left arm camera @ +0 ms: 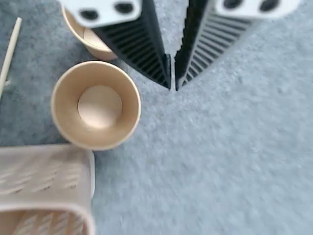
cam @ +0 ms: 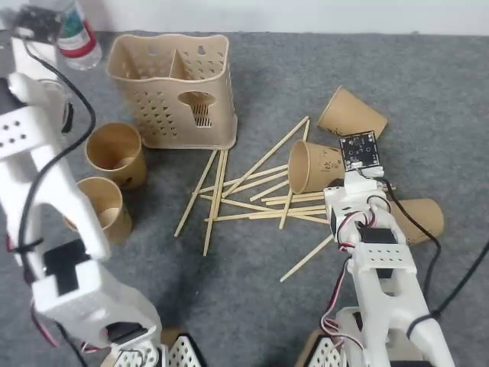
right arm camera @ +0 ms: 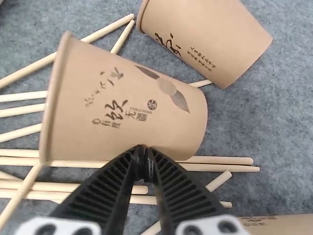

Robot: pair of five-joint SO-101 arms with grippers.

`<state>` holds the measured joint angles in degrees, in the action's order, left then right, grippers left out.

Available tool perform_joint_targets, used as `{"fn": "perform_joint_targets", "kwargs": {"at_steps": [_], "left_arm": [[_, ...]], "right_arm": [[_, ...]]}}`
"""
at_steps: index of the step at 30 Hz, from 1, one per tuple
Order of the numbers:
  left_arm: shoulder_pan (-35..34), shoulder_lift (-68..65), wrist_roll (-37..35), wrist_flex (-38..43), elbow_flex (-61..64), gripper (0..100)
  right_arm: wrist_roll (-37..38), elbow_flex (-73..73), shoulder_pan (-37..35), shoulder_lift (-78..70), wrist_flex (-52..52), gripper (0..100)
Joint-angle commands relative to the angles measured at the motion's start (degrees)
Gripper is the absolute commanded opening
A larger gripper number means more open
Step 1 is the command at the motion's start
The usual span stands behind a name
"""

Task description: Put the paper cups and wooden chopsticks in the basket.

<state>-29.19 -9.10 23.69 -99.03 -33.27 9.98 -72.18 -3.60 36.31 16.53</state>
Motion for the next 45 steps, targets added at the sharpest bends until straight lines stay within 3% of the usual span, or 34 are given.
{"fn": "perform_joint_targets", "kwargs": {"at_steps": [1, 14, 18, 20, 31, 36, 45], "left_arm": [[0.7, 6.7, 0.4, -1.6, -2.2, 1], [2.5, 13.6, 0.6, -1.6, 2.9, 2], [1.9, 13.6, 0.4, -0.9, 13.4, 18], [1.2, 13.6, 0.3, 1.7, 17.0, 22], [-2.6, 13.3, 0.4, 14.3, 28.2, 22], [-3.7, 5.9, 0.3, 15.3, 30.5, 22], [-3.3, -9.1, 0.3, 14.9, 21.3, 22]], "right_arm": [[0.2, 0.3, 0.6, 1.2, -1.0, 0.9], [0.2, 0.3, 0.6, 1.2, -1.0, 0.9], [0.2, 0.3, 0.6, 1.2, -1.0, 0.9], [0.2, 0.3, 0.6, 1.2, -1.0, 0.9], [0.2, 0.3, 0.6, 1.2, -0.8, 0.9], [0.2, 0.3, 0.6, 1.2, -0.9, 0.9], [0.2, 0.3, 0.6, 1.2, -1.0, 0.9]]}}
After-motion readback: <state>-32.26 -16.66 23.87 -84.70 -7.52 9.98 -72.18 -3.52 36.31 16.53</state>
